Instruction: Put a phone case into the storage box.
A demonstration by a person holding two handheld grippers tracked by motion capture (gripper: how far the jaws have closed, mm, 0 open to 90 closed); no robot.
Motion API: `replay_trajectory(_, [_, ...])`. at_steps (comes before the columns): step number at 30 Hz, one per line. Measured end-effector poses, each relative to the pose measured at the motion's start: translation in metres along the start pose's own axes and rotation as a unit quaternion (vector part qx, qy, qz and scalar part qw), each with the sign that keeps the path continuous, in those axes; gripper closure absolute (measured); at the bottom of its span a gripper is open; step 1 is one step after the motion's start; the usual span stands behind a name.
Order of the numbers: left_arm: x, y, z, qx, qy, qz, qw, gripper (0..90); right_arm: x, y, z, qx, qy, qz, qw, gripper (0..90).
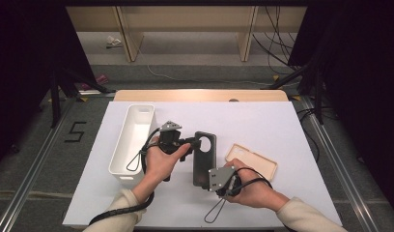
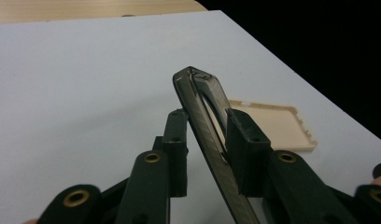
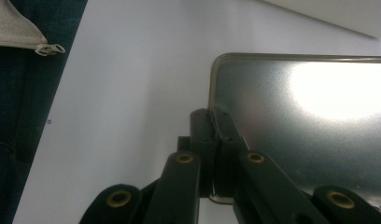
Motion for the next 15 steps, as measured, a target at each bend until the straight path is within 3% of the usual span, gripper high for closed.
replay_trajectory(6, [-0.004,-0.011,-0.005,0.019,-0.01,-0.01,0.9997,75.4,0.001,-0.001,0.003,0.0,0.011,-0.004,0.9999,89.6])
replay_trajectory(11, [-0.006,-0.019,-0.008,0.048,-0.018,-0.04,0.9979,79.7,0.003,-0.002,0.005,0.007,0.017,-0.002,0.9998,89.5])
replay_trajectory(15, [-0.007,-0.022,-0.01,0.053,-0.024,-0.035,0.9977,80.8,0.004,-0.003,0.005,0.009,0.021,-0.002,0.9997,89.3])
Point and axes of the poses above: each handheld gripper's, and its own axes: z roughly forward along the jaws, x roughly out of its underside, y roughly to its left, the point moved 10 cm from there along z, roughly forward along the jaws, and after that the axes turned 13 degrees about -x, right-handed, at the moved point
